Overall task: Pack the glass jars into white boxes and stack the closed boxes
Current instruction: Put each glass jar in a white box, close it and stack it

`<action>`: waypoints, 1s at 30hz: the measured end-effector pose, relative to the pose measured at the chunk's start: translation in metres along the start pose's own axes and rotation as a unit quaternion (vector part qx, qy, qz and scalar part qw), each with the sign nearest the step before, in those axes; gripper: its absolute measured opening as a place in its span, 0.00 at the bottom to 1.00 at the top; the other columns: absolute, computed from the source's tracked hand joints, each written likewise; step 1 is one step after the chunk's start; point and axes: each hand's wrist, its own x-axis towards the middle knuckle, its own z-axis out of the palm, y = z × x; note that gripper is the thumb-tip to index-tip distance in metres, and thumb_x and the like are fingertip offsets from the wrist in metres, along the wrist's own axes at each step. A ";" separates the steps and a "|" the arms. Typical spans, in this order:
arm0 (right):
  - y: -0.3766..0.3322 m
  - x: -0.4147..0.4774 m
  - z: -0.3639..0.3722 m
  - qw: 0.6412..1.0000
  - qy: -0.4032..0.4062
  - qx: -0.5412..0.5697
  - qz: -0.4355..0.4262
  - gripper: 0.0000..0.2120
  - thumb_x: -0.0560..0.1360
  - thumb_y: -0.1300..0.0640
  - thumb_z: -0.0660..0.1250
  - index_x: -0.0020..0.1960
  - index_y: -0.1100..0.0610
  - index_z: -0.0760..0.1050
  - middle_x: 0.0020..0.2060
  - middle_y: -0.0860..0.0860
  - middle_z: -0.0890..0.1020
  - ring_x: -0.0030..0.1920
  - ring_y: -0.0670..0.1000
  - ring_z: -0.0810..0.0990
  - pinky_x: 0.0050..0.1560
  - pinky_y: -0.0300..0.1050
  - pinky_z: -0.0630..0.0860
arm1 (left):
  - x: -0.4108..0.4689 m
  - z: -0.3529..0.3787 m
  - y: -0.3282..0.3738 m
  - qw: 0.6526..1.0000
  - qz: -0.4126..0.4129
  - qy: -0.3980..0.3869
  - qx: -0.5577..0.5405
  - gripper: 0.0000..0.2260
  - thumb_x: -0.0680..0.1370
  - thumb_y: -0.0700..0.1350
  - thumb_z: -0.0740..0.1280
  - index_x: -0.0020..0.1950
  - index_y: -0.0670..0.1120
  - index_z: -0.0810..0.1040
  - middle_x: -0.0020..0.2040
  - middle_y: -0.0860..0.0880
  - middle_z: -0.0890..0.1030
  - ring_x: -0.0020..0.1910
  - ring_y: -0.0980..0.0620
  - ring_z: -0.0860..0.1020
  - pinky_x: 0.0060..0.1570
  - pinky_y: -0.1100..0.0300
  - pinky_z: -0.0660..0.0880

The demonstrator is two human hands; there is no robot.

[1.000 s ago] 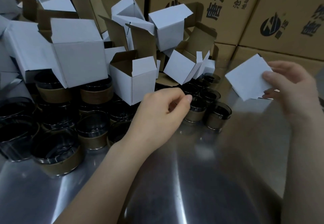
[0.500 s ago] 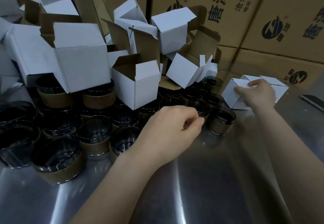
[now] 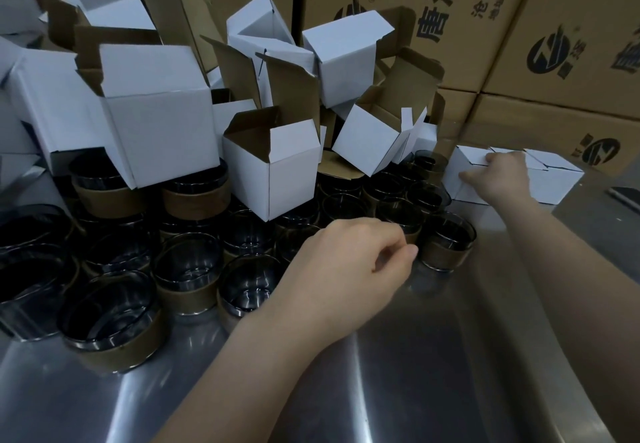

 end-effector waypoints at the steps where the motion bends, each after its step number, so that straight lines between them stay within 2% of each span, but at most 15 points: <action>1: -0.001 0.001 -0.001 1.000 -0.005 -0.005 -0.003 0.21 0.75 0.54 0.70 0.61 0.68 0.74 0.65 0.63 0.67 0.56 0.65 0.75 0.54 0.51 0.71 | 0.000 0.000 0.000 1.000 0.001 -0.001 0.000 0.12 0.79 0.50 0.63 0.38 0.49 0.77 0.37 0.52 0.78 0.40 0.53 0.77 0.43 0.50 0.75; 4: -0.007 0.003 -0.006 0.999 -0.046 -0.004 -0.003 0.19 0.76 0.53 0.69 0.61 0.64 0.73 0.64 0.64 0.72 0.54 0.65 0.78 0.55 0.54 0.76 | -0.001 0.002 0.000 1.000 0.010 -0.003 0.006 0.12 0.80 0.50 0.64 0.37 0.48 0.76 0.37 0.52 0.77 0.39 0.53 0.77 0.42 0.50 0.75; 6: -0.011 0.000 -0.010 0.998 -0.059 0.008 -0.005 0.22 0.77 0.55 0.67 0.67 0.64 0.70 0.65 0.64 0.71 0.52 0.66 0.78 0.49 0.55 0.78 | -0.001 0.002 0.000 1.000 0.014 -0.006 0.012 0.13 0.80 0.50 0.63 0.37 0.48 0.75 0.36 0.52 0.77 0.39 0.53 0.76 0.41 0.50 0.75; 8: -0.018 -0.005 -0.013 0.999 0.009 0.028 -0.039 0.21 0.76 0.60 0.63 0.67 0.64 0.70 0.64 0.64 0.73 0.54 0.66 0.77 0.50 0.53 0.77 | -0.001 0.003 0.001 1.000 0.014 -0.010 0.011 0.13 0.80 0.51 0.63 0.37 0.49 0.75 0.36 0.52 0.77 0.39 0.53 0.76 0.41 0.50 0.75; 10: -0.032 -0.016 -0.019 0.986 0.107 0.099 -0.082 0.16 0.75 0.62 0.61 0.61 0.63 0.76 0.57 0.61 0.79 0.54 0.61 0.77 0.49 0.46 0.71 | -0.001 0.003 0.001 1.000 0.014 -0.011 0.014 0.13 0.80 0.51 0.63 0.37 0.48 0.75 0.36 0.52 0.77 0.39 0.53 0.76 0.42 0.50 0.75; 11: -0.043 -0.024 -0.022 0.974 0.130 0.158 -0.094 0.13 0.74 0.61 0.60 0.56 0.61 0.78 0.52 0.58 0.81 0.51 0.57 0.78 0.47 0.44 0.70 | -0.001 0.003 0.001 1.000 0.014 -0.011 0.014 0.13 0.80 0.51 0.63 0.37 0.48 0.76 0.37 0.52 0.77 0.39 0.53 0.76 0.42 0.50 0.75; 14: -0.076 -0.047 -0.029 0.933 0.099 0.320 -0.133 0.07 0.73 0.58 0.61 0.47 0.55 0.77 0.41 0.48 0.79 0.44 0.51 0.77 0.47 0.49 0.76 | -0.001 0.003 0.001 1.000 0.012 -0.012 0.014 0.13 0.80 0.51 0.63 0.38 0.48 0.76 0.37 0.52 0.77 0.39 0.53 0.77 0.42 0.50 0.75; 16: -0.095 -0.059 -0.030 0.913 0.046 0.377 -0.147 0.04 0.73 0.54 0.66 0.47 0.50 0.74 0.45 0.46 0.77 0.51 0.52 0.78 0.52 0.52 0.78 | -0.001 0.003 0.001 1.000 0.011 -0.011 0.016 0.12 0.80 0.51 0.63 0.38 0.48 0.77 0.37 0.52 0.77 0.40 0.53 0.76 0.42 0.50 0.75; 18: -0.108 -0.066 -0.027 0.905 -0.021 0.398 -0.152 0.16 0.72 0.47 0.71 0.55 0.48 0.69 0.55 0.48 0.73 0.60 0.52 0.75 0.57 0.53 0.77 | -0.001 0.003 0.001 1.000 0.012 -0.007 0.017 0.12 0.79 0.51 0.63 0.38 0.48 0.77 0.37 0.52 0.77 0.40 0.53 0.76 0.42 0.50 0.75; 20: -0.117 -0.068 -0.022 0.903 -0.059 0.398 -0.151 0.25 0.71 0.45 0.74 0.61 0.49 0.65 0.60 0.49 0.69 0.63 0.52 0.71 0.59 0.50 0.75 | 0.000 0.002 0.000 1.000 0.013 -0.005 0.015 0.12 0.79 0.51 0.64 0.39 0.47 0.77 0.37 0.52 0.77 0.39 0.53 0.76 0.42 0.51 0.74; 25: -0.120 -0.064 -0.009 0.912 -0.024 0.381 -0.149 0.24 0.70 0.49 0.75 0.63 0.53 0.72 0.62 0.49 0.73 0.60 0.48 0.71 0.53 0.40 0.73 | 0.000 0.002 0.000 1.000 0.015 0.003 0.005 0.12 0.79 0.50 0.64 0.38 0.47 0.78 0.37 0.52 0.77 0.39 0.53 0.76 0.42 0.51 0.74; 27: -0.118 -0.063 -0.007 0.912 -0.028 0.387 -0.133 0.28 0.70 0.51 0.76 0.67 0.54 0.71 0.65 0.51 0.73 0.63 0.50 0.72 0.52 0.38 0.72 | -0.001 0.002 -0.001 1.000 0.015 0.003 0.005 0.12 0.79 0.50 0.64 0.38 0.47 0.78 0.36 0.53 0.77 0.39 0.54 0.76 0.42 0.51 0.74; 30: -0.111 -0.064 -0.010 0.906 -0.027 0.405 -0.122 0.31 0.70 0.52 0.76 0.70 0.53 0.69 0.65 0.52 0.73 0.65 0.52 0.72 0.62 0.50 0.75 | 0.000 0.002 -0.001 1.000 0.020 0.010 0.002 0.12 0.79 0.51 0.63 0.38 0.48 0.77 0.36 0.53 0.77 0.39 0.54 0.76 0.42 0.50 0.75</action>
